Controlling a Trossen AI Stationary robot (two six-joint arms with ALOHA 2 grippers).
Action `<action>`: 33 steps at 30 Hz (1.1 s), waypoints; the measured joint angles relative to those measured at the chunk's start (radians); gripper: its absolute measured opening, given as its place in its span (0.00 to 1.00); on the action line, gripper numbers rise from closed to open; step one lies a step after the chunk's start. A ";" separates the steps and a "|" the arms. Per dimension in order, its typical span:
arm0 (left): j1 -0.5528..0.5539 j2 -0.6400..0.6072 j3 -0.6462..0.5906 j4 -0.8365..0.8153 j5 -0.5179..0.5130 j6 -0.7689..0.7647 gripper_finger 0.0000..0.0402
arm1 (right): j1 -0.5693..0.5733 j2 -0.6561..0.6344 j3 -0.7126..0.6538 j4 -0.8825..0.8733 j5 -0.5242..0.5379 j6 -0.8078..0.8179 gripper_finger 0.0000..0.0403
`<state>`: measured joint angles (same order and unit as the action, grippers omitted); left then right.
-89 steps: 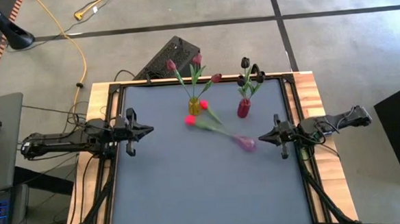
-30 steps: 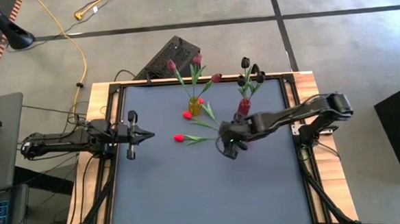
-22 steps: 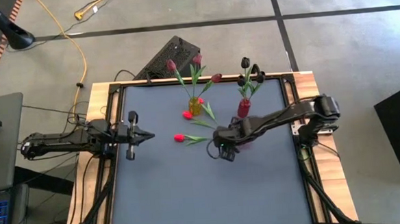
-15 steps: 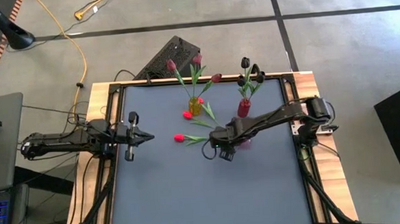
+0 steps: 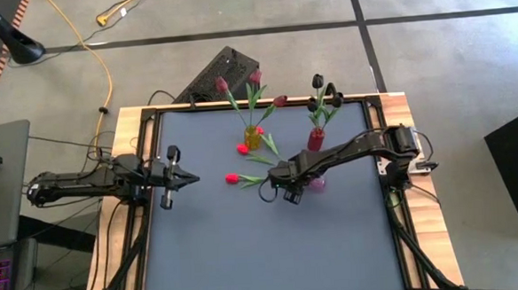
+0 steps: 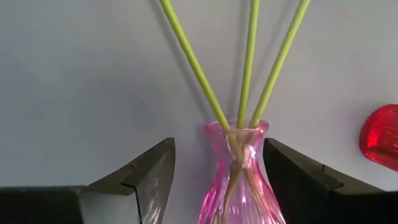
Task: Sort flowers into vase by color
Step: Move the purple flower vase to the center of the table
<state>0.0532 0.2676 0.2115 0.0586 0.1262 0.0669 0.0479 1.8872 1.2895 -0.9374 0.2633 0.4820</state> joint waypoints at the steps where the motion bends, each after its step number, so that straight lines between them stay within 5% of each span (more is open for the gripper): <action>1: 0.000 0.000 0.000 0.000 0.000 0.000 0.00 | 0.000 0.000 -0.002 0.008 0.000 0.000 0.67; 14: 0.000 0.000 0.000 0.000 0.000 -0.004 0.00 | 0.000 0.000 -0.090 0.070 -0.002 0.025 0.65; 23: 0.000 0.000 0.000 0.000 0.000 -0.026 0.00 | 0.000 -0.001 -0.090 0.147 0.007 0.014 0.34; 33: 0.000 0.000 0.000 0.000 0.025 -0.037 0.00 | 0.047 -0.002 -0.090 0.222 0.046 0.016 0.34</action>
<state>0.0528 0.2676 0.2115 0.0586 0.1513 0.0296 0.0948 1.8851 1.1995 -0.7152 0.3095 0.4978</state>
